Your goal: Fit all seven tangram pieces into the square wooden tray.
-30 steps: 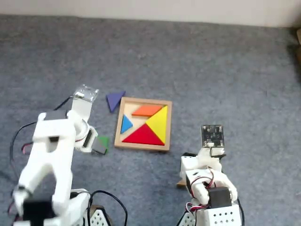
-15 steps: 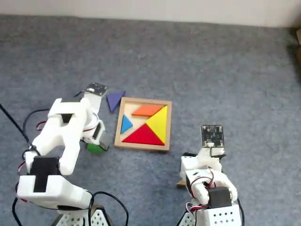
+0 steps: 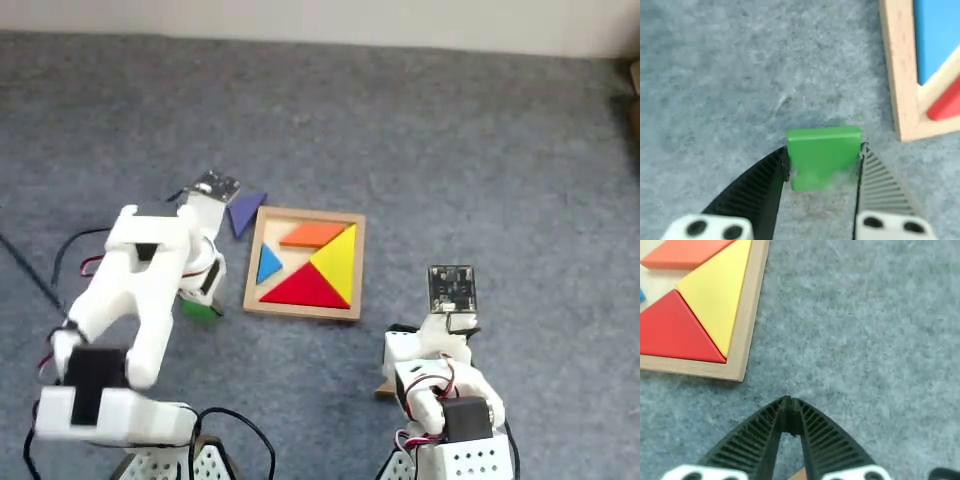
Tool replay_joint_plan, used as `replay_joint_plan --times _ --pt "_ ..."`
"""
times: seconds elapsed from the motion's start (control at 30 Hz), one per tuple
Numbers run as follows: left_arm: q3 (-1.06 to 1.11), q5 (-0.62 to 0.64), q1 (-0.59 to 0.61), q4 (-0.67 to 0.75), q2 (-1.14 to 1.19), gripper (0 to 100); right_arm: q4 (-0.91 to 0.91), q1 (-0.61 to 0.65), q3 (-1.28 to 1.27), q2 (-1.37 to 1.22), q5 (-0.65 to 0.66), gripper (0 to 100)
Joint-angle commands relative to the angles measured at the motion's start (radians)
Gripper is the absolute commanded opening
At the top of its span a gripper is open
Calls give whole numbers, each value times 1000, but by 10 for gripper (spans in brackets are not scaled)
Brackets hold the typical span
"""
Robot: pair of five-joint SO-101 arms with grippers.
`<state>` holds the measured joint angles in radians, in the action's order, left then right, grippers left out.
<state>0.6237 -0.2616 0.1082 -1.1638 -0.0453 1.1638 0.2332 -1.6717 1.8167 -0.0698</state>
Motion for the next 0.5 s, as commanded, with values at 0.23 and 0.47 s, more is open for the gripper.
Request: replay_joint_plan --times 0.23,0.47 --pt "-67 -9 -156 -41 -214 151 5 -13 -122 5 8 5" --pt "-217 -8 -252 -40 -101 153 5 -13 -122 5 8 5"
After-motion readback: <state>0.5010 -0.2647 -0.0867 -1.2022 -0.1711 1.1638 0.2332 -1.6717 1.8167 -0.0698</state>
